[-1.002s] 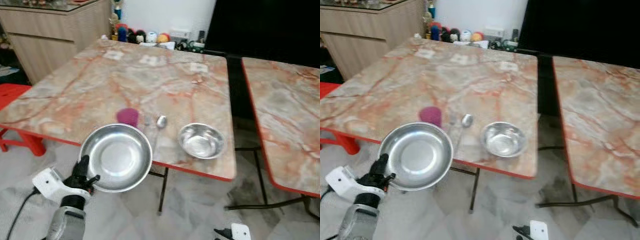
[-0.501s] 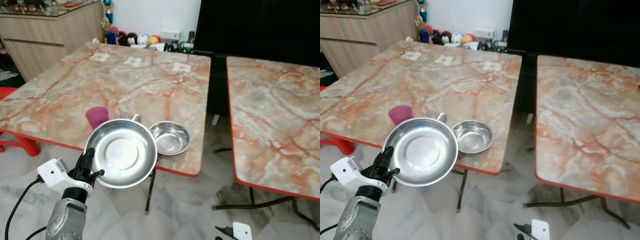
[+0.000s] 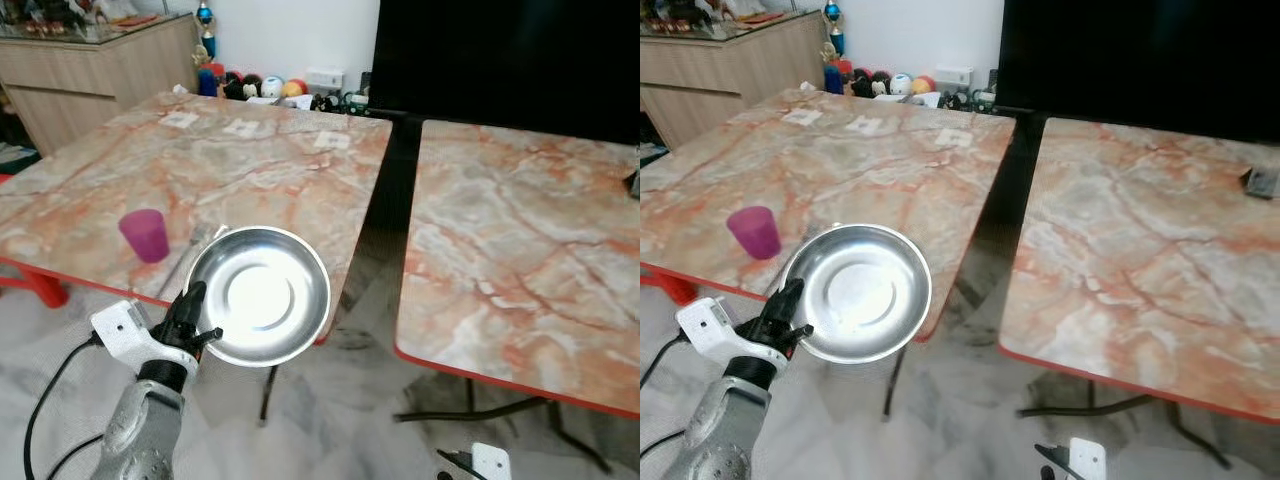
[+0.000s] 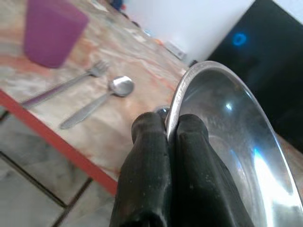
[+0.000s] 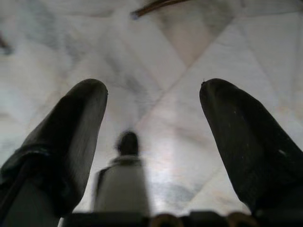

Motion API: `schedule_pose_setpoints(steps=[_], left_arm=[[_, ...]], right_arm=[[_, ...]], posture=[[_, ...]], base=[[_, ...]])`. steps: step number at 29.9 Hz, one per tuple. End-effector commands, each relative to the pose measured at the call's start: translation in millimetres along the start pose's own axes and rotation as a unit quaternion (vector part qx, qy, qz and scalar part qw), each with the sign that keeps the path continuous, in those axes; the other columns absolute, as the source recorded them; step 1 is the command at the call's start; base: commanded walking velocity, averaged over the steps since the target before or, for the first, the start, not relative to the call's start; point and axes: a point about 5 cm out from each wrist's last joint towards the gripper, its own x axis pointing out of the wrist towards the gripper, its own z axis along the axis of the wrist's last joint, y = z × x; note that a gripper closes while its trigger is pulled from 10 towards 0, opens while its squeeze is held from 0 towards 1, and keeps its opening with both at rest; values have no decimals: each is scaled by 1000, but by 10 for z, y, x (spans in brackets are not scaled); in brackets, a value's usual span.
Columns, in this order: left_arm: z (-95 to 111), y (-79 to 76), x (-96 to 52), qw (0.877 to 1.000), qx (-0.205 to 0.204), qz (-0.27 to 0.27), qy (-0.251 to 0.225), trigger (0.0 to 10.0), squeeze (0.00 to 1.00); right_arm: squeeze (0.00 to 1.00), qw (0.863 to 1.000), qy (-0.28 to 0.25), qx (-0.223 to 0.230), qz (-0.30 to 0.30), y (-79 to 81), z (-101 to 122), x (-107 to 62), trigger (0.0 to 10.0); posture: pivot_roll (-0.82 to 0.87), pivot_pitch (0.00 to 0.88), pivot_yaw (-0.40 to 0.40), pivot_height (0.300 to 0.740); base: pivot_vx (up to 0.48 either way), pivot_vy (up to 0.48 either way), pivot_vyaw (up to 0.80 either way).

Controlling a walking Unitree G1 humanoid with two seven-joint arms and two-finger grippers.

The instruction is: Setting the table

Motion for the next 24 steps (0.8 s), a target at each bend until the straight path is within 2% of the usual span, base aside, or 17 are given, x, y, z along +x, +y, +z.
schedule_pose_setpoints(steps=[1,6,16,22,24], left_arm=[[73,-76,17,1000,0,-14,-16,10000,0],[152,-196,58,999,-6,-37,-32,10000,0],[119,-325,67,998,-5,-66,-22,10000,0],[105,-345,86,997,-4,-71,-18,10000,0],[103,-347,86,997,-3,-71,-17,10000,0]], right_arm=[[0,1000,4,-1,-4,-30,-12,-2,10000],[0,1000,3,-4,-5,-50,2,0,10000],[0,1000,4,-9,-9,-93,5,-1,10000],[0,1000,3,-9,-9,-91,0,-3,10000],[0,1000,-1,-9,-8,-87,4,-3,10000]], posture=[[176,48,-16,740],[172,45,-23,740],[150,38,-26,740],[144,37,-24,740],[144,37,-23,740]], base=[[0,-334,0],[0,-335,0],[0,-333,0],[0,-334,-794],[0,-336,-278]])
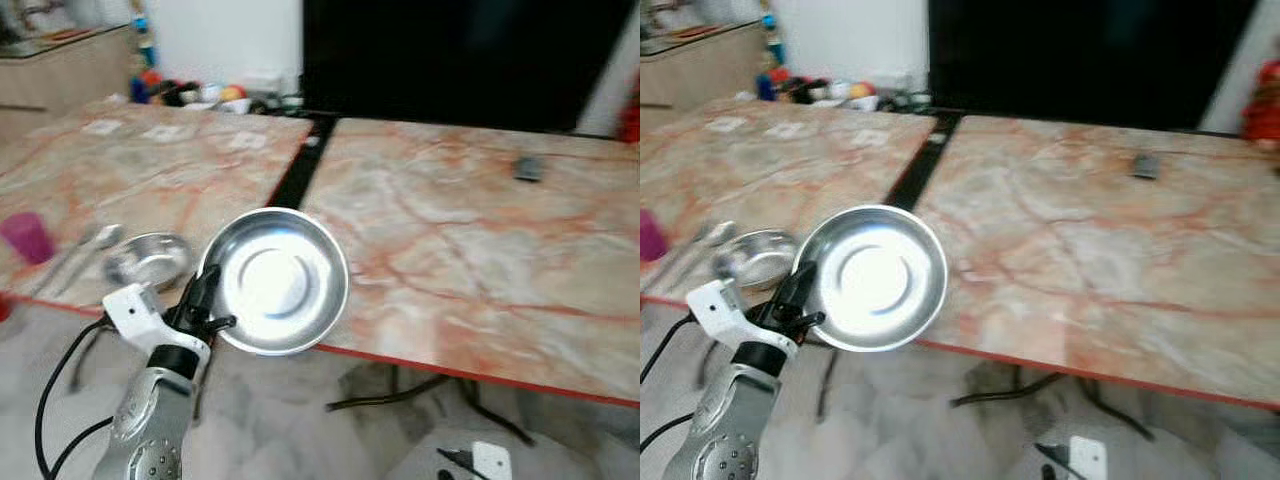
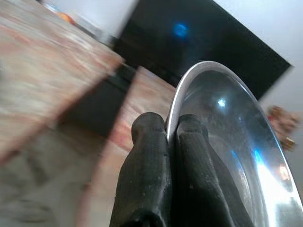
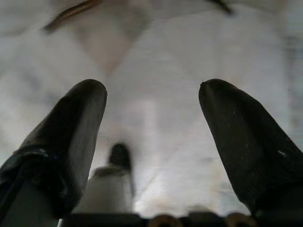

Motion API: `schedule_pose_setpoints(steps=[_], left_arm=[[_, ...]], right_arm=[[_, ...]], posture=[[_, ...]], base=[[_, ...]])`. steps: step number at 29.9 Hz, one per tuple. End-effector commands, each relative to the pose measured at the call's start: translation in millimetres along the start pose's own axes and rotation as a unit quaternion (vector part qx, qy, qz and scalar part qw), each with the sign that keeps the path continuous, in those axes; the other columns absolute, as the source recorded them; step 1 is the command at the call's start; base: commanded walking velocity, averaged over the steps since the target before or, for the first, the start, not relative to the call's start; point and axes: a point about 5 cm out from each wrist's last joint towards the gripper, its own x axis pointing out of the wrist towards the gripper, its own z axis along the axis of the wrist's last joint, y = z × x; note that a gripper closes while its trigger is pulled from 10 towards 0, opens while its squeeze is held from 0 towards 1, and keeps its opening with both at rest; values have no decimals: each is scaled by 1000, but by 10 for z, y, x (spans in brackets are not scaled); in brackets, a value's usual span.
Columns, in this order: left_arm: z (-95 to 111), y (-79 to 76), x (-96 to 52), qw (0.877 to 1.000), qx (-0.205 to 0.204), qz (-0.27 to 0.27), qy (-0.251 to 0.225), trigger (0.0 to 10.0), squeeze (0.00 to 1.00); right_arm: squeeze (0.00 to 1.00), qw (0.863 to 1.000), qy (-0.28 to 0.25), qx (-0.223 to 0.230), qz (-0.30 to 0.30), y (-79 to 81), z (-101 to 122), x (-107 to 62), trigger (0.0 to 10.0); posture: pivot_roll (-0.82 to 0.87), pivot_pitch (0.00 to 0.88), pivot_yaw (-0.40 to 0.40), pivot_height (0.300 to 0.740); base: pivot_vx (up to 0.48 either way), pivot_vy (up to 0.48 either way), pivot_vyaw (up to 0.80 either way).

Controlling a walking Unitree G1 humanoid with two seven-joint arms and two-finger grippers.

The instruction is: Setting the table

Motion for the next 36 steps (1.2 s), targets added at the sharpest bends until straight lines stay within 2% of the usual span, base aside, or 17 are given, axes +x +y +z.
schedule_pose_setpoints(steps=[1,16,26,30,32,36], left_arm=[[57,-3,0,1000,6,-2,-6,10000,0],[-6,-4,-5,1000,7,-7,12,10000,0],[-23,-4,-32,1000,12,-4,17,10000,0],[-65,21,-48,999,23,-4,38,10000,0],[-105,58,-71,996,44,-20,69,10000,0],[-91,109,-91,992,65,-51,93,10000,0]], right_arm=[[0,1000,8,1,9,72,-57,-10,10000],[0,1000,9,7,6,49,-91,-19,10000],[0,1000,12,8,2,13,-107,-23,10000],[0,1000,14,7,0,-4,-115,-25,10000],[0,1000,15,5,1,-7,-118,-26,10000],[0,1000,15,3,2,-6,-119,-26,10000]], posture=[[145,42,-20,740],[126,30,-6,740],[124,68,-17,740],[122,74,-22,740],[121,80,-25,740],[124,88,-27,740]], base=[[0,-334,0],[0,-335,0],[0,-335,0],[0,-79,0],[0,0,0],[0,0,0]])
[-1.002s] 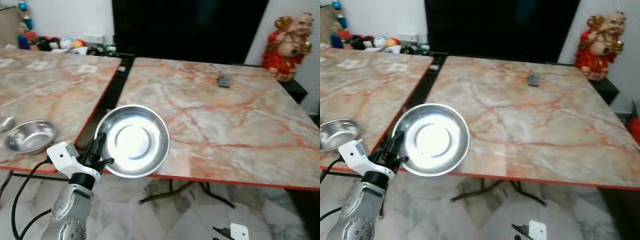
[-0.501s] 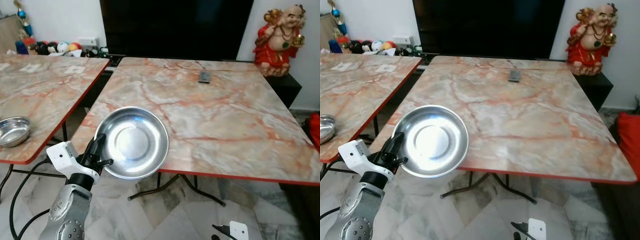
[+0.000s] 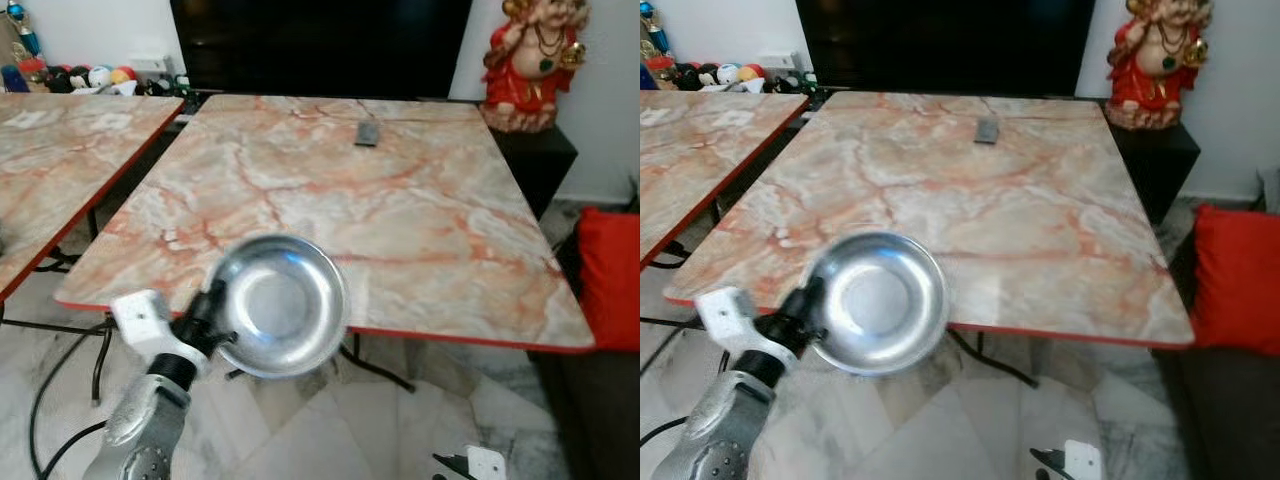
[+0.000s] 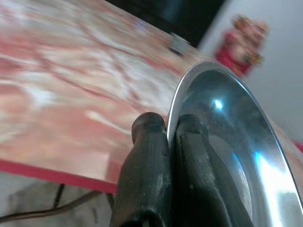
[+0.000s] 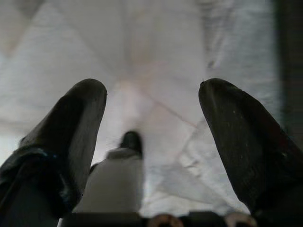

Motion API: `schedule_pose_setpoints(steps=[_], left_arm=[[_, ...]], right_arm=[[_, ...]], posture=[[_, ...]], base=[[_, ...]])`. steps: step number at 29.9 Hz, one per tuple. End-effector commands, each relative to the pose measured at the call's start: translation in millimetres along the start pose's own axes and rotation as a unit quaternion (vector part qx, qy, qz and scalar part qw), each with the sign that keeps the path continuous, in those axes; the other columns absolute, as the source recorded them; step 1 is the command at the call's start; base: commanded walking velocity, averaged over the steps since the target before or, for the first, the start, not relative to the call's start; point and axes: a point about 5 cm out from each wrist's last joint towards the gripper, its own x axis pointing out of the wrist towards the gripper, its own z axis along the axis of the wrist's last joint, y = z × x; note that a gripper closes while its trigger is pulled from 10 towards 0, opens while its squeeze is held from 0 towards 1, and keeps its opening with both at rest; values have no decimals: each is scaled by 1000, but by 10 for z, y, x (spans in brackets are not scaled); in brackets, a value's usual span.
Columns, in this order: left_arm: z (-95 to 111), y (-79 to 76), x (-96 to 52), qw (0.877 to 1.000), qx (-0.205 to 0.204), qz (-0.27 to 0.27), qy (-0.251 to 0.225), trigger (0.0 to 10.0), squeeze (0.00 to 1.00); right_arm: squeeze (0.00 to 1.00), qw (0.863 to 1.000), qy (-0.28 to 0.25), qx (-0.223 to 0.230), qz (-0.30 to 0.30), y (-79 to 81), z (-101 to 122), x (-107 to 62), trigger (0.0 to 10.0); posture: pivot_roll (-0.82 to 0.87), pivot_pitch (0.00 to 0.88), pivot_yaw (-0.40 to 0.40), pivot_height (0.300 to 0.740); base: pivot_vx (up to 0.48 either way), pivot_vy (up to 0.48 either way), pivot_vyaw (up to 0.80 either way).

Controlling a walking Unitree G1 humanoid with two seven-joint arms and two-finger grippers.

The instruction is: Setting the table

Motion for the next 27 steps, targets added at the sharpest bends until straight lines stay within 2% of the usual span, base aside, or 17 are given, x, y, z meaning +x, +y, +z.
schedule_pose_setpoints(steps=[1,4,7,9,15,19,27], left_arm=[[54,95,-40,1000,20,-8,8,10000,0],[106,208,-37,999,36,-11,16,10000,0],[123,254,-31,1000,13,-3,12,10000,0],[106,230,-28,1000,-7,-6,10,10000,0],[48,134,-15,1000,-14,-20,9,10000,0],[25,79,-7,999,-22,-29,8,10000,0],[36,75,3,999,-17,-35,12,10000,0]], right_arm=[[0,1000,9,2,5,48,-49,-7,10000],[0,1000,8,0,6,64,-45,-6,10000],[0,1000,6,-1,7,66,-41,-6,10000],[0,1000,4,-1,6,54,-37,-6,10000],[0,1000,4,1,2,35,-31,-6,10000],[0,1000,5,-3,5,57,-29,-4,10000],[0,1000,2,-1,9,95,-15,-1,10000]], posture=[[124,88,-27,740],[123,94,-25,740],[115,99,-25,740],[112,102,-27,740],[109,107,-32,740],[108,109,-33,740],[112,111,-30,740]], base=[[0,0,0],[0,0,0],[0,0,0],[0,0,0],[0,0,0],[0,0,-713],[332,0,-698]])
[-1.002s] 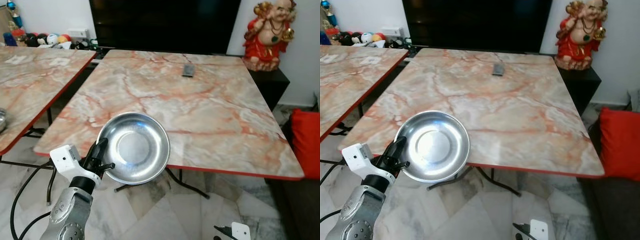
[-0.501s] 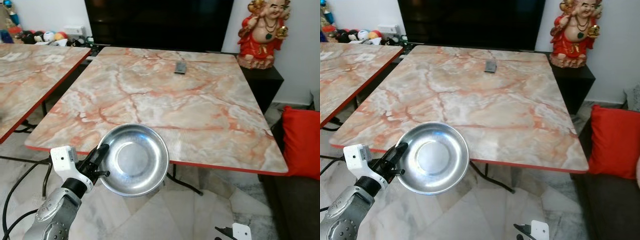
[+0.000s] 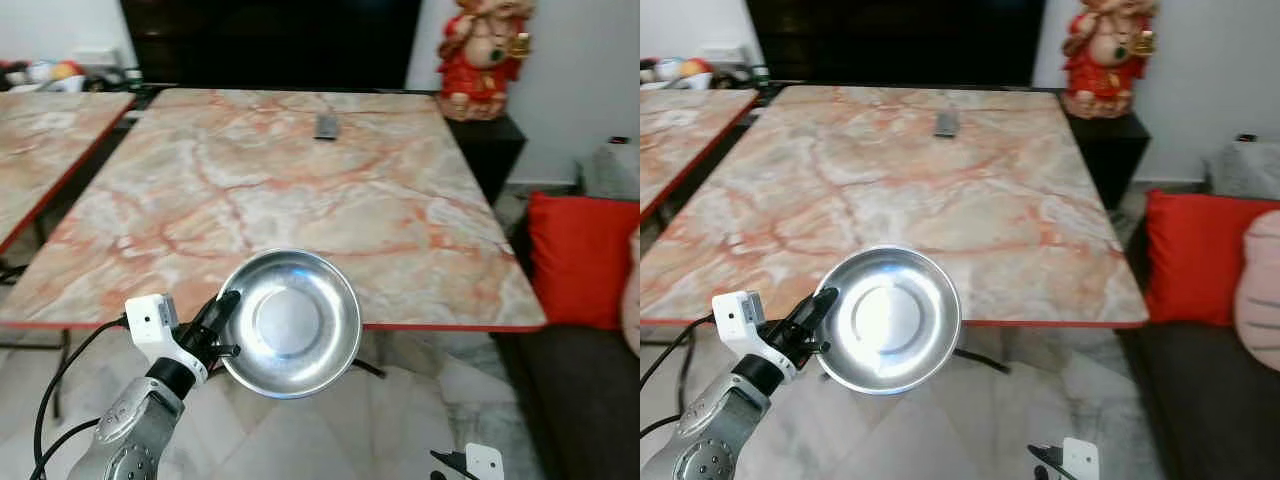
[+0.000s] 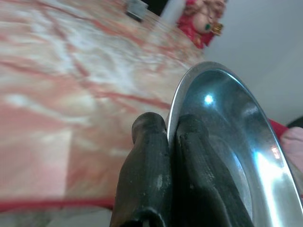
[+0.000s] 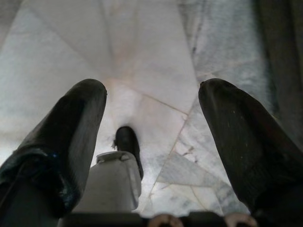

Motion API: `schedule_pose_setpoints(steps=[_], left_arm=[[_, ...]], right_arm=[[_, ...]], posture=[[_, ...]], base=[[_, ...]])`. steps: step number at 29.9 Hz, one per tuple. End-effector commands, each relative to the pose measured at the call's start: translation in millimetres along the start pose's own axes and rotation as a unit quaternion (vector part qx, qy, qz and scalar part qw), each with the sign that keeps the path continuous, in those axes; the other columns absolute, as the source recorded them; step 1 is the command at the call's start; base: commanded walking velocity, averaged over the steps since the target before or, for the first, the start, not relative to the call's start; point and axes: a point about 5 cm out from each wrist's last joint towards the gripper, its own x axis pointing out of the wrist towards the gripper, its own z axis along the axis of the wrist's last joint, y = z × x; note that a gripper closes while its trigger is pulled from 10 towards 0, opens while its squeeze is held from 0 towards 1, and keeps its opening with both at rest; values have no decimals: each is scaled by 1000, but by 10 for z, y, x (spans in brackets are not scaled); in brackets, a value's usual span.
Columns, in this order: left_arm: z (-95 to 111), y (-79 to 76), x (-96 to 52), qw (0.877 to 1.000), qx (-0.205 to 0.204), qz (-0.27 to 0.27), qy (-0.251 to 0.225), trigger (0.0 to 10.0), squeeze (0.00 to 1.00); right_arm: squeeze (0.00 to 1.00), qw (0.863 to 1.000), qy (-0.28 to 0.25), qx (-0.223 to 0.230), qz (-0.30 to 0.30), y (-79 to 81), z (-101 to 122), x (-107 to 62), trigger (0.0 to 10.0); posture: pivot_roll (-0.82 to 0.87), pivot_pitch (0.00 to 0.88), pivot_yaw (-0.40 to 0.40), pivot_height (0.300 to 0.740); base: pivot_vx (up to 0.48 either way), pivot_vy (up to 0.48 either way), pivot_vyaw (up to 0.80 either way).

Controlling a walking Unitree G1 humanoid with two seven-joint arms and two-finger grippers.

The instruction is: Setting the table

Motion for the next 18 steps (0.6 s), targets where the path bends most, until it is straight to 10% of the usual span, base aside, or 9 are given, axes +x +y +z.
schedule_pose_setpoints(steps=[1,18], left_arm=[[76,-31,16,1000,4,-12,-11,10000,0],[72,-107,23,1000,4,-30,-1,10000,0]], right_arm=[[0,1000,4,1,0,0,-20,-3,10000],[0,1000,4,1,1,1,-26,-5,10000]], posture=[[112,111,-30,740],[117,114,-31,740]], base=[[341,0,0],[217,0,0]])
